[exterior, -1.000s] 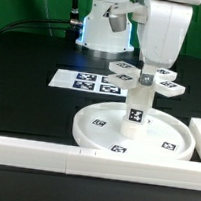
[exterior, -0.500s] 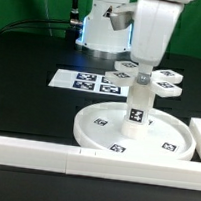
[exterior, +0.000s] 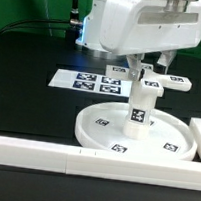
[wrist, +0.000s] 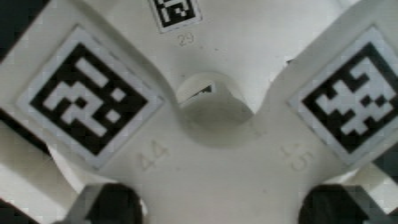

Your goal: Assemble round table

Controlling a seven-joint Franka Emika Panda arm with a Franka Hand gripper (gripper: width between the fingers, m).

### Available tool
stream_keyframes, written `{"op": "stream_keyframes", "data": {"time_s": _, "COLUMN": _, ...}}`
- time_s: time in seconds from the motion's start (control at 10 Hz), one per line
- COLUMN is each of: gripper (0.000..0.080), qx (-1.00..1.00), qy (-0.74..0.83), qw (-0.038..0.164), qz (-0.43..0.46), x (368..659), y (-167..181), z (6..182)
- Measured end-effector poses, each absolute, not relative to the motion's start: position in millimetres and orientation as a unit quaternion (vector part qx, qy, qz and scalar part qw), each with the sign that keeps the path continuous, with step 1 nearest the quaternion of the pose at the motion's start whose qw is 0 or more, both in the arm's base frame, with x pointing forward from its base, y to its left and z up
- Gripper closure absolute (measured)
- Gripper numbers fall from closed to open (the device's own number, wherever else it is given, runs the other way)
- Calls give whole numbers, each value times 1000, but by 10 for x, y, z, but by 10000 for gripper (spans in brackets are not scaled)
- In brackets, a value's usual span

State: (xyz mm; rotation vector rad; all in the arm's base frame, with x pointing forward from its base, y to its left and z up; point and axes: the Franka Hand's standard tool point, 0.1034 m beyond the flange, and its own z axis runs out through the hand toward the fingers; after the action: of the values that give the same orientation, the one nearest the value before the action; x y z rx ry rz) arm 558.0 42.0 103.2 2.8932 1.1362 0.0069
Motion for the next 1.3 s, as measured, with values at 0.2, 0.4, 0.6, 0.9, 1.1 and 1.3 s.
{"op": "stream_keyframes", "data": {"time_s": 0.2, "gripper": 361, "qx": 961, "qy": 278, "qw": 16, "qz": 3, "x": 5578, "y": 426, "z": 1037}}
{"op": "stream_keyframes", "data": {"time_s": 0.4, "gripper": 361, "qx": 986, "qy": 170, "qw": 3, "qz": 5, "x": 5569, "y": 410, "z": 1028}}
{"op": "stream_keyframes", "data": {"time_s": 0.6, "gripper": 361, "qx": 998, "qy": 58, "qw": -10, "qz": 5, "x": 5567, "y": 398, "z": 1024}}
{"op": "stream_keyframes", "data": {"time_s": 0.9, "gripper": 361, "qx": 996, "qy": -88, "qw": -24, "qz": 5, "x": 5579, "y": 385, "z": 1027}}
{"op": "stream_keyframes", "data": {"time_s": 1.1, "gripper": 361, "qx": 987, "qy": -156, "qw": -25, "qz": 4, "x": 5582, "y": 386, "z": 1027}}
{"op": "stream_keyframes", "data": {"time_s": 1.3, "gripper": 353, "qx": 986, "qy": -166, "qw": -25, "qz": 4, "x": 5581, "y": 386, "z": 1025}}
